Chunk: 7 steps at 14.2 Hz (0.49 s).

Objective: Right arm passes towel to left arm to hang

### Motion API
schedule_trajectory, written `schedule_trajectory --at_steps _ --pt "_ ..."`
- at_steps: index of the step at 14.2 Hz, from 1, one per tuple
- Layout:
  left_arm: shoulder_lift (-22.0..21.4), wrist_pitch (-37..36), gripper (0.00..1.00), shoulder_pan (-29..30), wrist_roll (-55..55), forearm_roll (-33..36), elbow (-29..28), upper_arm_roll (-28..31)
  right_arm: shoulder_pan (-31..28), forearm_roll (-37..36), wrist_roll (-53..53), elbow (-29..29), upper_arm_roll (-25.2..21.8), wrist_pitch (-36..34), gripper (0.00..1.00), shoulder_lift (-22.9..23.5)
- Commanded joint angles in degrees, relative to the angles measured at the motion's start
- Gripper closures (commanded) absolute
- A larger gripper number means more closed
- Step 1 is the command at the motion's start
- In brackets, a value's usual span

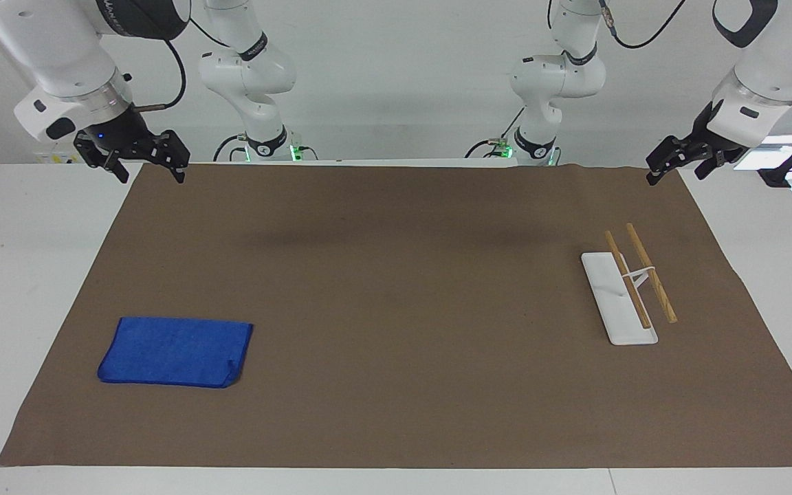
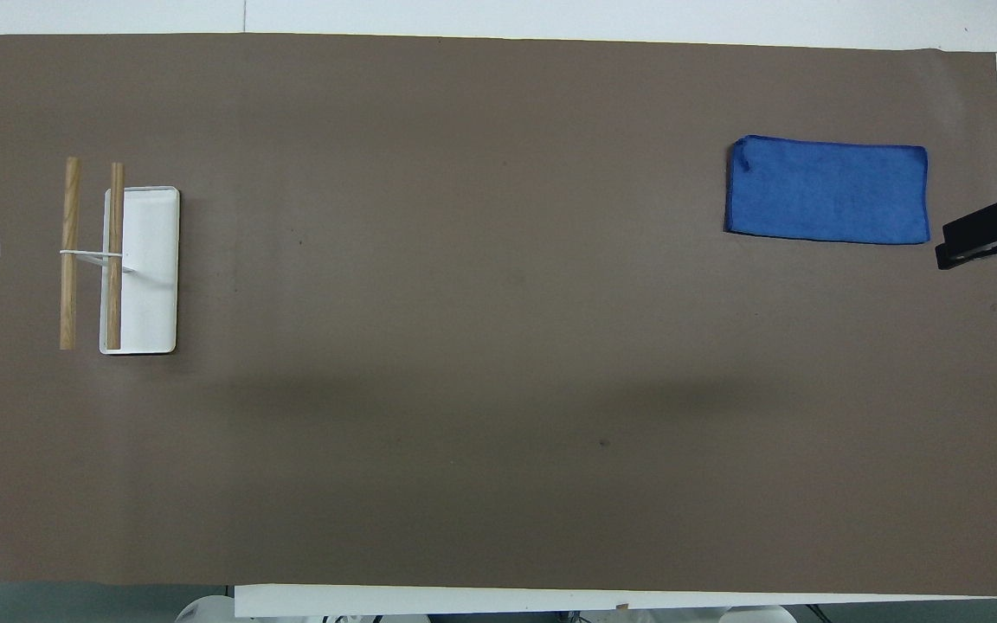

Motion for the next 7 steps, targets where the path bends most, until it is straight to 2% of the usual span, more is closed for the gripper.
schedule_trajectory --at_steps 1,7 --pt "-1.62 -0.32 0.00 0.08 0.18 0.67 -1.66 -0.04 -0.53 1.01 -1.04 -1.38 0.16 0.95 0.00 -0.99" --pt "-1.62 0.12 0.00 0.17 -0.08 0.75 -1.66 0.04 -1.14 0.83 -1.92 -1.20 -0.19 -0.53 0.00 -1.16"
